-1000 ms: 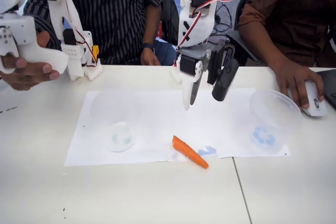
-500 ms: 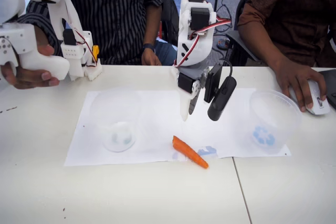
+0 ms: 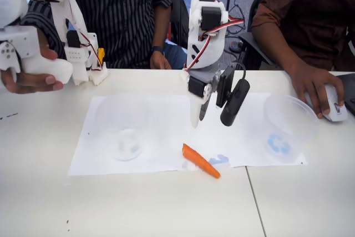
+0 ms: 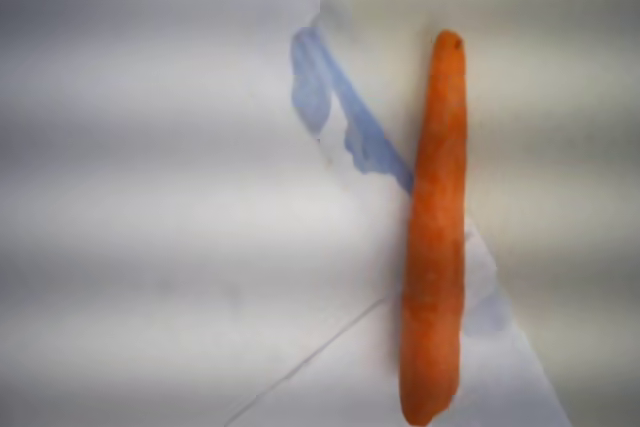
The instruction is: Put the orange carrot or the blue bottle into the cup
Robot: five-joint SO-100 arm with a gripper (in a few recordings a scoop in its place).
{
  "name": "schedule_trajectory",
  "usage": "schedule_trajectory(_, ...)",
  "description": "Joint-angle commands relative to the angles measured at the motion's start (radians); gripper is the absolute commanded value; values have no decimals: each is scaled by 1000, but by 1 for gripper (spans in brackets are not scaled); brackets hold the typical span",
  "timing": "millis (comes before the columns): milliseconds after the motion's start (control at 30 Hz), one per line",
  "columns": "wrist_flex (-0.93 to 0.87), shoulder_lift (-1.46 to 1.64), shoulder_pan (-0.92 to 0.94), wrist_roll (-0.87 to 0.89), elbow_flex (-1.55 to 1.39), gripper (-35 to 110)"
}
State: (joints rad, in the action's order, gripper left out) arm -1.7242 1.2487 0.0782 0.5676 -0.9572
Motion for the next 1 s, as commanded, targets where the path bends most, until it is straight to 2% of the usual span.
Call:
schedule_trajectory(0, -14, 64, 34, -15, 21, 26)
schedule_trajectory(200, -14, 54, 74, -37, 18, 36)
schedule_trajectory(467, -5, 66, 40, -91, -109, 36)
schedule_trajectory(633, 97, 69, 46, -101, -161, 36)
schedule_trajectory(967, 166, 63, 34, -106, -255, 36)
